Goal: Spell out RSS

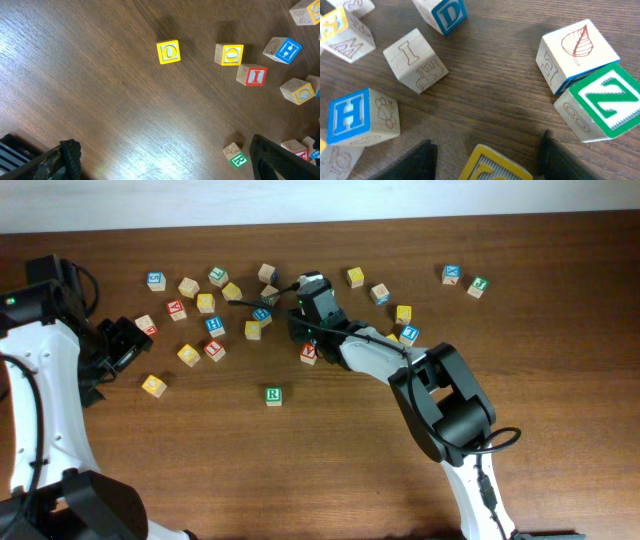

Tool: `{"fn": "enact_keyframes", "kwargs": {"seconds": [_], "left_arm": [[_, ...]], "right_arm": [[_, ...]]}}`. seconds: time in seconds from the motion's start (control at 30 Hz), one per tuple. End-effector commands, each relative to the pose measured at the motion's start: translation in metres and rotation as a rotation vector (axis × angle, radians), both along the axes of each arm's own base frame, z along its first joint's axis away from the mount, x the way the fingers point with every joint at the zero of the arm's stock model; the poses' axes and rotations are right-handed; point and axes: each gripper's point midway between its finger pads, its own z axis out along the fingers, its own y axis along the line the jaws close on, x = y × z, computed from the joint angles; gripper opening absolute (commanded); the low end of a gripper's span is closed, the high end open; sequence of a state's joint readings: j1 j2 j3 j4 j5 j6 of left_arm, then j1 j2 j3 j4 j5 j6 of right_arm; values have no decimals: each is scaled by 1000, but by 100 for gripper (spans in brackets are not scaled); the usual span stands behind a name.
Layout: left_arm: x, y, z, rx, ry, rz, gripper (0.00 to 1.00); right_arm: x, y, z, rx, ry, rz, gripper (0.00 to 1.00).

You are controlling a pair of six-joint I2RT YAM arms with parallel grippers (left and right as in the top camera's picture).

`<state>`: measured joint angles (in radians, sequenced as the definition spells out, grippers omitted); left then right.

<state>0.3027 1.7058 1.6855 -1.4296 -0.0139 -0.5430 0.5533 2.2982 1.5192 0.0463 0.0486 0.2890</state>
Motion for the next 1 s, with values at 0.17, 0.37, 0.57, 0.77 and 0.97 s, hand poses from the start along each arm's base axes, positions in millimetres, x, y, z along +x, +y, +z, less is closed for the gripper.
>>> {"fn": "enact_keyframes", "kwargs": {"seconds": [0.17,0.37,0.57,0.77,0.97], "left_arm": [[-1,0,2,1,-7,11,99],[-1,0,2,1,-7,11,99],[-1,0,2,1,-7,11,99],[-1,0,2,1,-7,11,99],[-1,0,2,1,-7,11,99]], "right_arm": [[14,6,72,4,-18,-15,27],[-42,-28,223,6,-20,-16,25],[-155,-98,301,17,104,-88,25],[-214,-134,200,-196,450,-123,25],[-208,-96,53,76,572,-249,25]]}}
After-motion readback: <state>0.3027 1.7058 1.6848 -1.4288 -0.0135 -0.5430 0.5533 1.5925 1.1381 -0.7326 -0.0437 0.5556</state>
